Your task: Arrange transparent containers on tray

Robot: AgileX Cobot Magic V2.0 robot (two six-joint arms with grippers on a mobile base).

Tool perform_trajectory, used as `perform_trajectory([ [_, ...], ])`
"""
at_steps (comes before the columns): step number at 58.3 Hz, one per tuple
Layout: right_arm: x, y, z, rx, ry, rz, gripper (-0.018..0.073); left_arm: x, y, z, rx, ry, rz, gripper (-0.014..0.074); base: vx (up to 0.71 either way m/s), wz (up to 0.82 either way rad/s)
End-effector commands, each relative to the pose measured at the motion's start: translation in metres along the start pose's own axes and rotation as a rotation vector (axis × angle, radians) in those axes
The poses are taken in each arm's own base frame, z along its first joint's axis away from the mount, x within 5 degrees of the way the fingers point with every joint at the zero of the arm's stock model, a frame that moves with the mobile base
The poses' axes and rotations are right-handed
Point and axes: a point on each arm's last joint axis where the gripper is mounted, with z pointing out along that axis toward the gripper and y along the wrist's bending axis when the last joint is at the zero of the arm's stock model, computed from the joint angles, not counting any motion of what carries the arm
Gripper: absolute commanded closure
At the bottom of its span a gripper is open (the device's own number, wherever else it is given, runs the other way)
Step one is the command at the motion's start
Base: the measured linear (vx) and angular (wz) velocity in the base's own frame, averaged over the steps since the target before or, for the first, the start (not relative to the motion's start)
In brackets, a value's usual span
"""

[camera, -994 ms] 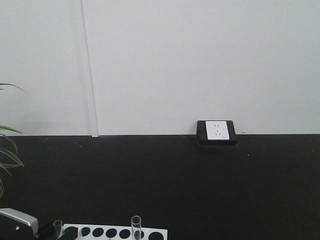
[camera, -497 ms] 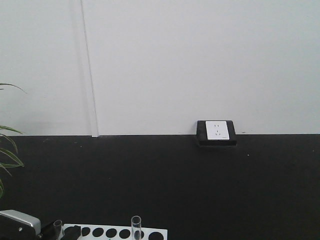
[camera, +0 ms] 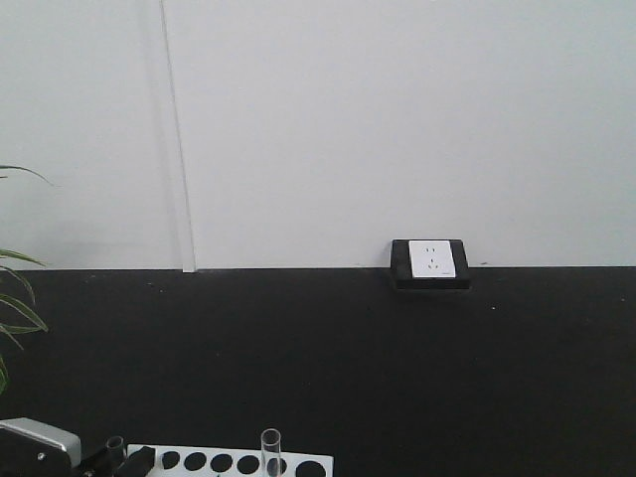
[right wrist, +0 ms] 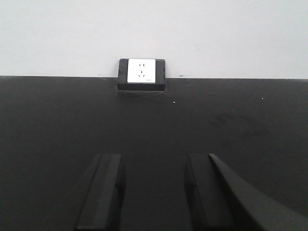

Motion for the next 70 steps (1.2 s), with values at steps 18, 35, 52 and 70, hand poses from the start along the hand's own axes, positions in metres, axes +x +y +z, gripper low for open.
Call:
perform_trajectory([
  [18, -0.020, 0.000, -0.003, 0.000, -0.124, -0.010, 0.0170, -0.027, -0.003, -0.003, 0.015, -0.172, -0.012, 0.0490, 0.00, 0.00],
  [35, -0.020, 0.000, -0.003, 0.000, -0.124, -0.010, 0.0170, -0.060, -0.006, -0.025, 0.025, -0.306, -0.003, 0.0489, 0.00, 0.00],
  [52, -0.024, 0.000, -0.003, -0.003, -0.171, -0.010, 0.0172, -0.124, -0.013, -0.049, 0.050, -0.417, 0.056, 0.0487, 0.00, 0.00],
  [70, -0.024, 0.011, 0.007, -0.065, -0.187, -0.031, 0.0182, -0.151, -0.014, -0.082, 0.036, -0.469, 0.062, 0.0486, 0.00, 0.00],
])
